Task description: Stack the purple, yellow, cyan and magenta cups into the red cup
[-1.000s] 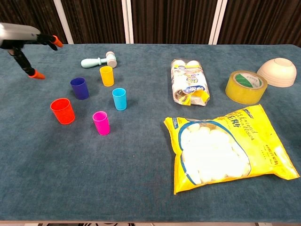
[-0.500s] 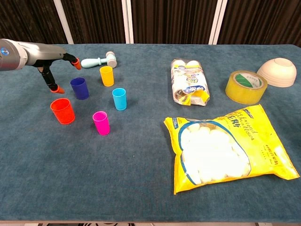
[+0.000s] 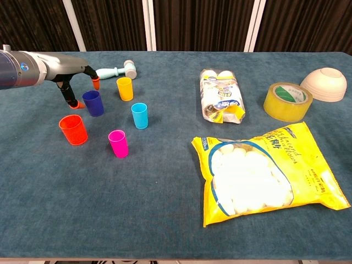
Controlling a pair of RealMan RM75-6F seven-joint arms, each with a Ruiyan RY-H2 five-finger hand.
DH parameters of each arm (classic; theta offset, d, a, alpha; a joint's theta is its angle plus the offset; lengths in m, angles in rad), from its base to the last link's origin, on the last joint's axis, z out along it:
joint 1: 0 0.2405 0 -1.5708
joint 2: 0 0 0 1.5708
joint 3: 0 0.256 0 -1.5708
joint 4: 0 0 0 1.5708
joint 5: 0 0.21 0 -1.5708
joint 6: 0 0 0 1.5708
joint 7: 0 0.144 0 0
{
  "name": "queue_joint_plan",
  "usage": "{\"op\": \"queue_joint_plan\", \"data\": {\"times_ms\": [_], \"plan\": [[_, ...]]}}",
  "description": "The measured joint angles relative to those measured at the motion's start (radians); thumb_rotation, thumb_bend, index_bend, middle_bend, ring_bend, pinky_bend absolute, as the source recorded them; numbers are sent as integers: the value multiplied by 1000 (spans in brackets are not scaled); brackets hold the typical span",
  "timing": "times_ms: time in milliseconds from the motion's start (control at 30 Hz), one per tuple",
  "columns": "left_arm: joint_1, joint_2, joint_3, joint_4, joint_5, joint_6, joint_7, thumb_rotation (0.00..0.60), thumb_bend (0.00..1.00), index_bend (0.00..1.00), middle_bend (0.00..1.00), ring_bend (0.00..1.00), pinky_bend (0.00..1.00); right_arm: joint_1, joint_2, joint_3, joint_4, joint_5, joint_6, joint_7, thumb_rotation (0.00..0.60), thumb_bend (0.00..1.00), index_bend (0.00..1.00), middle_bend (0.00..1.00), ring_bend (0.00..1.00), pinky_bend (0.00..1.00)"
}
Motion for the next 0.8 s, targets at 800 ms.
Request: {"op": "queue_joint_plan", "data": {"times_ms": [800], "plan": [[-5, 2, 14, -6, 6, 27, 4, 600, 294, 398, 158, 0, 0, -2, 3, 3, -9, 9, -1, 4, 600, 324, 106, 44, 96, 3]]}}
